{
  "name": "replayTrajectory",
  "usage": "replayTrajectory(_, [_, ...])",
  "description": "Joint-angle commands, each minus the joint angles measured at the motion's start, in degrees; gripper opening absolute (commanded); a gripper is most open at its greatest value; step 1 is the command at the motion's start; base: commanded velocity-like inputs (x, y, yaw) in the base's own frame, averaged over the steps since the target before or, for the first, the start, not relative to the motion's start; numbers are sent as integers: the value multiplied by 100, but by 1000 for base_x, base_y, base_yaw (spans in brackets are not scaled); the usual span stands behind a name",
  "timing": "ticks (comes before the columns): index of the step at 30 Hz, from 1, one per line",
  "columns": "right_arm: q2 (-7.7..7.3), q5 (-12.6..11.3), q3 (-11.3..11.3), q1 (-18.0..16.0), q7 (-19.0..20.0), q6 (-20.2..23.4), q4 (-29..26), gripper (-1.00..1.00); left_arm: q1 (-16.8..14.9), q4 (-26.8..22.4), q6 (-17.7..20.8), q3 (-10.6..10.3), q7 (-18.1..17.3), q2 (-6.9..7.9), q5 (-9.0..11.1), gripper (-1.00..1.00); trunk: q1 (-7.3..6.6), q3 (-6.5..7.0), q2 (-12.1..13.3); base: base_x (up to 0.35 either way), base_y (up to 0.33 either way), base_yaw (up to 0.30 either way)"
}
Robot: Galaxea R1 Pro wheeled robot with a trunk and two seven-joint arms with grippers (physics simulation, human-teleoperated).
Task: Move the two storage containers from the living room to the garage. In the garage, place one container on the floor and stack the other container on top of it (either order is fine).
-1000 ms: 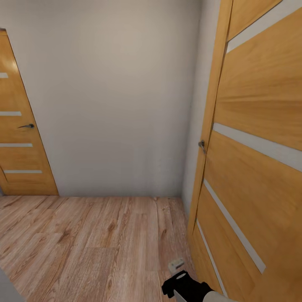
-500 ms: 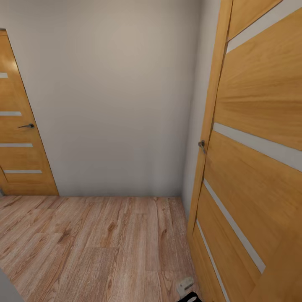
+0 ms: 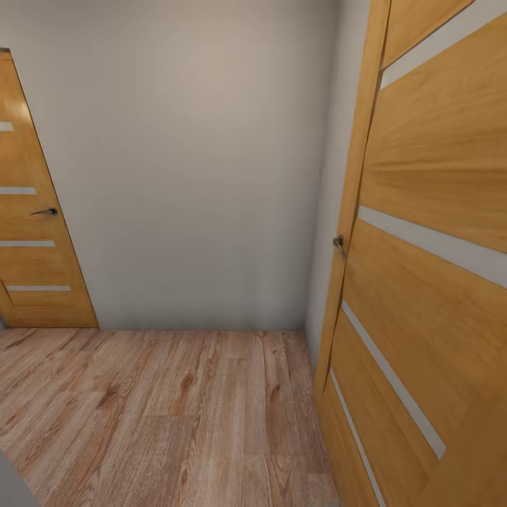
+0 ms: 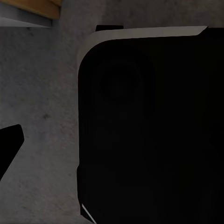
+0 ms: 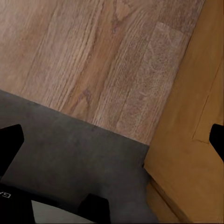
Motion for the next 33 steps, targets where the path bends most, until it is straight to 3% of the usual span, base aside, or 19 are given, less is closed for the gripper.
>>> replayTrajectory(1, [-20,-44,50,23,4,-25,7,100,0,-2,-13,5,5,-1,6,100,0,-5,-3,0,0,0])
replayTrajectory(13, [-317,-43,50,638,137,-515,7,100,0,-2,-13,12,5,-5,11,100,0,-5,-3,0,0,0])
replayTrajectory(19, [-490,-56,49,791,439,-553,7,100,0,-2,-13,20,10,-7,18,100,0,-5,-3,0,0,0])
replayTrajectory(25, [-563,-67,49,836,555,-545,38,100,0,-2,-13,22,6,-7,37,100,0,-5,-3,42,0,0])
replayTrajectory(33, [-597,-81,42,927,572,-543,99,100,0,-2,-15,25,5,-1,41,100,0,-5,-3,263,0,0])
